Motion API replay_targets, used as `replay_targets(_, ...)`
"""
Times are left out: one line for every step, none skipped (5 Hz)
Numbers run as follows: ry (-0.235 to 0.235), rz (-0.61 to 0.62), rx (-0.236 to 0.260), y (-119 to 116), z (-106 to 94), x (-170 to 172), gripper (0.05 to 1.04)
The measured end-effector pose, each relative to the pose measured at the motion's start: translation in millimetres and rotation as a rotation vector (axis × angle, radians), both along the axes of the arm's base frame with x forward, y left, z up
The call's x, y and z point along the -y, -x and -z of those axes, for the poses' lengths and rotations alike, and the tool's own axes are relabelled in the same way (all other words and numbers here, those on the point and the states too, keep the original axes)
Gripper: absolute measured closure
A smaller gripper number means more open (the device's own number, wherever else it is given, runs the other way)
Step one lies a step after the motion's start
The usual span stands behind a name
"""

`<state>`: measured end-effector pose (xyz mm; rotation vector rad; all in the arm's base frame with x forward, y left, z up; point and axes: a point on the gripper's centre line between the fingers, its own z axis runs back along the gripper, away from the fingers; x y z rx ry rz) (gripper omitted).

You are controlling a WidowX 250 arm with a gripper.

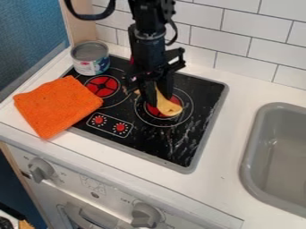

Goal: Move the yellow brush to the right burner

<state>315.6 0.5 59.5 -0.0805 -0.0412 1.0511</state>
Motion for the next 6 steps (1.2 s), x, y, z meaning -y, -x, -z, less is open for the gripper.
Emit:
replay_targets(-0.069,0.057,0.010,9.3,6.8,5.3,0.758)
replay_targets(-0.130,0.090,0.009,14.4,13.6,0.9,0.758)
replay_targets(-0.164,0.110,0.005,14.7,14.8,0.6,0.697)
replay_targets(-0.170,0.073,-0.054,22.6,13.7,-1.0,0.388)
replay_targets(-0.185,0.061,-0.038,23.3,8.2,-3.6,0.119)
replay_targets(-0.186,0.071,-0.014,24.4,-2.1,-3.8,0.080)
